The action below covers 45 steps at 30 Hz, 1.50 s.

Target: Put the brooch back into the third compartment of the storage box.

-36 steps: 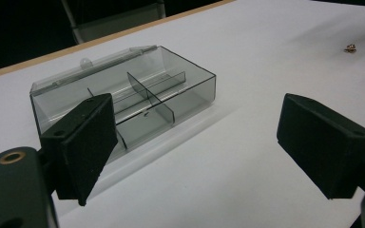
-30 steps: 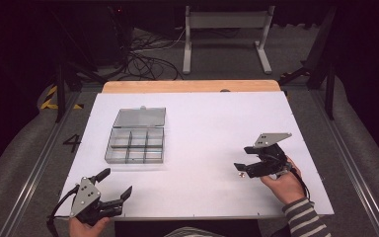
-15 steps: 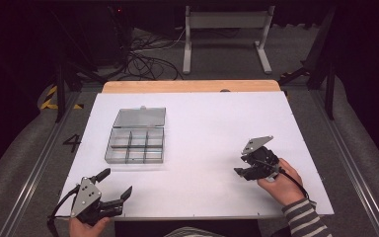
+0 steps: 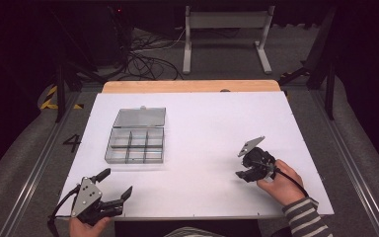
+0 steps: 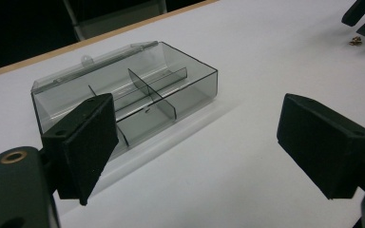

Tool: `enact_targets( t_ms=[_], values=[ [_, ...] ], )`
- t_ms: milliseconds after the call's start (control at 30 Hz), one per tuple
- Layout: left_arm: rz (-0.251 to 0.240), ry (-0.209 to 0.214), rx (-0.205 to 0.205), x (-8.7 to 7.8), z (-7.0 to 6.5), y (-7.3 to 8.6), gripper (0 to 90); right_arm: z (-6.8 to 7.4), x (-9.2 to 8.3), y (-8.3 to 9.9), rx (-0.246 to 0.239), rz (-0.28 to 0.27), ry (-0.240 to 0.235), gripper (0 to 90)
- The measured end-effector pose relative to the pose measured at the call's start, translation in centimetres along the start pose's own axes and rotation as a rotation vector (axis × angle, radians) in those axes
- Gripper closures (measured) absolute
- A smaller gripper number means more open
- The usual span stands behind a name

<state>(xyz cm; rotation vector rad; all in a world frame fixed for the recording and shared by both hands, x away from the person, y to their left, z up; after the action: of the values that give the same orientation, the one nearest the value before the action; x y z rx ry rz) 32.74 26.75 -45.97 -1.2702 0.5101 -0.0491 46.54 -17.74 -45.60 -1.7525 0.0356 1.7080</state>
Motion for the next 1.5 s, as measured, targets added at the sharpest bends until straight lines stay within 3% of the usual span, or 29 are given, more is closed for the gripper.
enact_targets(
  t_ms=[567, 900, 1233, 1500],
  values=[
    [0.006, 0.003, -0.003, 0.1, -0.1, 0.0, 14.2, -0.1, 1.1, -0.3, -0.015, 0.101, 0.0, 62.8],
    [0.006, 0.003, -0.002, 0.1, -0.1, 0.0, 14.2, -0.2, 1.5, -0.5, -0.019, 0.114, -0.009, 63.3],
    [0.008, 0.002, -0.002, 0.1, -0.1, 0.0, 14.1, -0.4, 1.5, -0.7, 0.009, 0.126, -0.058, 73.9],
    [0.007, 0.003, -0.001, 0.1, -0.1, 0.0, 14.2, -0.5, 1.5, -0.6, 0.015, 0.12, -0.057, 77.0]
  ],
)
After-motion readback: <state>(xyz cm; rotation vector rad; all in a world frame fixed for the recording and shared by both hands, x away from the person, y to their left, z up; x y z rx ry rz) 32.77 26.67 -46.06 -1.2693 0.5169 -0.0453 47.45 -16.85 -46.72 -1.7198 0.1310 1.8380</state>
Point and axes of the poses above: each handheld gripper's, and its own axes: x roughly forward along the jaws, y roughly out of its underside, z roughly to its left, the point moved 1 cm from there along x, roughly forward along the jaws, and after that the axes turned 11 degrees about -y, right-handed, at the moved point
